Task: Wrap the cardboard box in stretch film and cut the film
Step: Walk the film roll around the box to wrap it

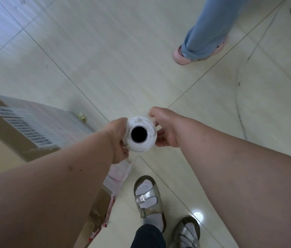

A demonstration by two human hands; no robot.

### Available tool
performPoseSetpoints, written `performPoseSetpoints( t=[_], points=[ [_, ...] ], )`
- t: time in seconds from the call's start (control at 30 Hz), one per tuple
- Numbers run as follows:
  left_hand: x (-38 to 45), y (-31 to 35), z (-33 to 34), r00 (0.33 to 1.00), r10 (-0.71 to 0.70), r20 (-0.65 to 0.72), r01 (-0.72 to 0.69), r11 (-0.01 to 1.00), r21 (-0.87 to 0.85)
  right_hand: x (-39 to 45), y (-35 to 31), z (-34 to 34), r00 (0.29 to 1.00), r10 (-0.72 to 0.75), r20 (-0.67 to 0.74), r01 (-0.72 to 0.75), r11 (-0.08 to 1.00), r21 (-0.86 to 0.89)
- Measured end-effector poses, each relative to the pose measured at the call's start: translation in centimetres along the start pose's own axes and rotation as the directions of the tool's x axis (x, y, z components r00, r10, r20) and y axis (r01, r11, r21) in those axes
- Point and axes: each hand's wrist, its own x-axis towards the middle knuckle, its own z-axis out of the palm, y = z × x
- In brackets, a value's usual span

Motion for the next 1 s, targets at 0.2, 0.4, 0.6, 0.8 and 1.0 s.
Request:
performPoseSetpoints(
  t=[0.2, 0.4, 0.6, 0.8, 1.0],
  points=[
    [-0.6, 2.0, -1.1, 0.999, -0.039, -0.031, 0.034, 0.987, -0.154, -0.4, -2.6, 1.2, 0.995, -0.026, 0.094, 0.042, 0.984, -0.172],
    [-1.0, 5.1, -1.8, 0.959, 0.172, -0.226, -0.19, 0.98, -0.063, 0.3, -5.6, 1.7, 0.984, 0.008, 0.179, 0.004, 0.998, -0.07],
    [0.4, 5.5, -2.9, 0.965, 0.081, -0.251, -0.164, 0.929, -0.332, 1.1, -8.8, 2.1, 0.994, -0.016, 0.109, 0.02, 0.999, -0.032],
    [0.3, 5.9, -1.4, 0.996, -0.058, -0.068, 0.018, 0.874, -0.486, 0.9, -11.2, 1.9, 0.984, -0.001, 0.176, 0.073, 0.913, -0.402],
    [-2.2, 10.1, -1.3, 0.99, -0.016, -0.141, -0.033, 0.941, -0.336, 1.1, -13.7, 2.1, 0.972, 0.013, 0.234, 0.089, 0.903, -0.42]
  ],
)
